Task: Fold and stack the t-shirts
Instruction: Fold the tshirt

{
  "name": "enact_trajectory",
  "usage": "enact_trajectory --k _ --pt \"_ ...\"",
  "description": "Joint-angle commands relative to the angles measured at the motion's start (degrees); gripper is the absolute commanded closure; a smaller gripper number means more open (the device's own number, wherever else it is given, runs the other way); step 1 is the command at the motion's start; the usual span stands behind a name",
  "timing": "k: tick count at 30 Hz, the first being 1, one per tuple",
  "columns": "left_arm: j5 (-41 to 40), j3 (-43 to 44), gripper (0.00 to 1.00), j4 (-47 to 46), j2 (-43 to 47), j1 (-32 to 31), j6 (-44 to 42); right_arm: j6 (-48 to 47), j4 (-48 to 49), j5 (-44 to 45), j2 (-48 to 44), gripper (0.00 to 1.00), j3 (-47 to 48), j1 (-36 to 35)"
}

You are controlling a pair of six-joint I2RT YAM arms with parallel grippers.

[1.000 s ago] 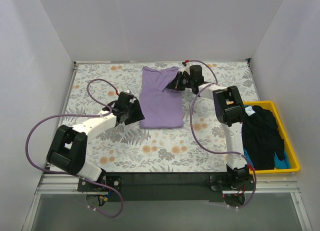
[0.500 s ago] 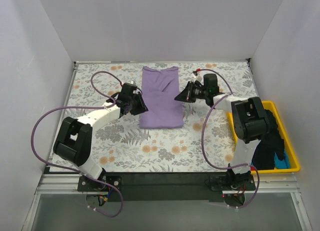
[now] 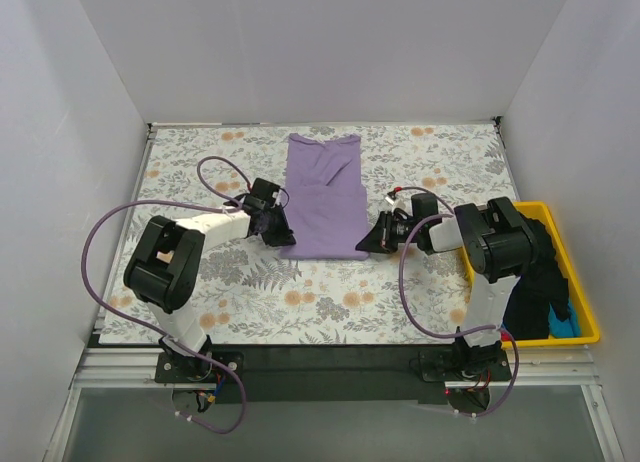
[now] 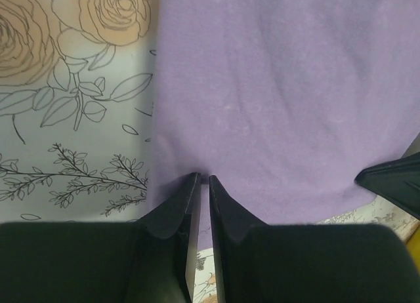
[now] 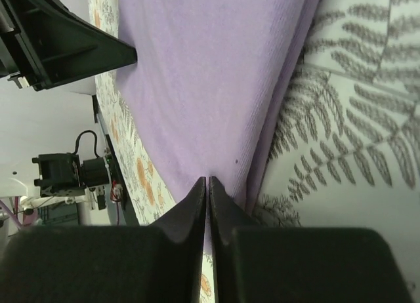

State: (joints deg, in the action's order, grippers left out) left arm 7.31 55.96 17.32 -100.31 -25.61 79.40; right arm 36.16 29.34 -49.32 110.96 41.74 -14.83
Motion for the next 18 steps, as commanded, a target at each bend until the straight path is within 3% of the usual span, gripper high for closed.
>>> enact_trajectory --k 1,6,9,10,12,18 --pt "0.3 -3.5 0.90 9.7 -0.2 -0.3 -0.5 -3.0 -1.3 3.2 -0.1 0.90 -6.2 1.1" --pt "6.0 -9.5 0.91 15.6 6.9 -0.6 -0.6 -1.5 -1.6 3.7 -8.0 0.90 -15.6 1.0" --pt "6.0 -11.6 0.81 15.2 14.2 -0.7 0.6 -0.6 -1.6 2.7 -13.5 0.89 -16.5 1.1" --pt "5.6 -11.1 0.68 14.8 15.7 -0.7 0.6 -0.2 -1.6 2.4 -14.6 0.89 -16.0 1.0" --pt "3.7 -7.7 0.61 13.3 18.0 -0.6 0.2 1.0 -1.6 0.8 -16.7 0.89 -13.6 0.8" --pt "2.4 0.1 0.58 4.3 13.7 2.2 -0.2 2.8 -1.6 1.2 -15.6 0.84 0.5 0.3"
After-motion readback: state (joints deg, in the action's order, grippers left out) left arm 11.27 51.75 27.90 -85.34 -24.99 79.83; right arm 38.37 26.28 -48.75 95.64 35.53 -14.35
